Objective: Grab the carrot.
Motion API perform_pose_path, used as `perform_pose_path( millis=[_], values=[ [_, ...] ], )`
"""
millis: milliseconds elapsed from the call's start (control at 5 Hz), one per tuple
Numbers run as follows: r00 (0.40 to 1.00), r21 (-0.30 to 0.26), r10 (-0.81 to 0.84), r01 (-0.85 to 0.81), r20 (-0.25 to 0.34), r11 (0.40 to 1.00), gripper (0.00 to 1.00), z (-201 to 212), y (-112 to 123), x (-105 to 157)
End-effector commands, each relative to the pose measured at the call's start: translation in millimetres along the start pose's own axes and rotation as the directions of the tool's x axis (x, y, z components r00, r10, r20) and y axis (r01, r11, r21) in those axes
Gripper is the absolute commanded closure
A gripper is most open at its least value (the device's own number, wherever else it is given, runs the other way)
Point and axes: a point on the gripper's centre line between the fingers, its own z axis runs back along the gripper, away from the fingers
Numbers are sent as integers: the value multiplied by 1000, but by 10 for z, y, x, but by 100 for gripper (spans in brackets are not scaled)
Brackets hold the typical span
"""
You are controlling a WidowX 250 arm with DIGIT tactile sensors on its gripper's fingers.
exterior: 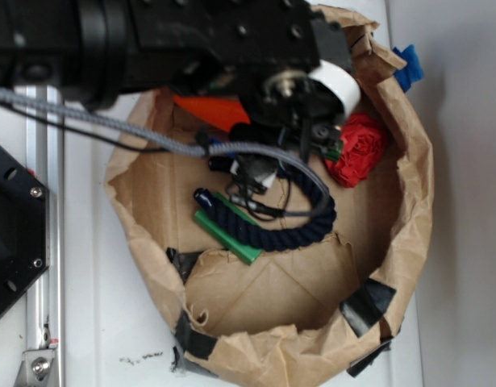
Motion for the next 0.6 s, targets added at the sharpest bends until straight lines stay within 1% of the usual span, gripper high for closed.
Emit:
perform_pose_path(
  millis=[0,200,400],
  values=[
    [978,-79,145,-134,148,988,100,579,-225,387],
    [966,-133,210,-190,152,973,100,636,-172,351],
    [966,-133,215,-197,146,971,100,671,-185,319]
  ],
)
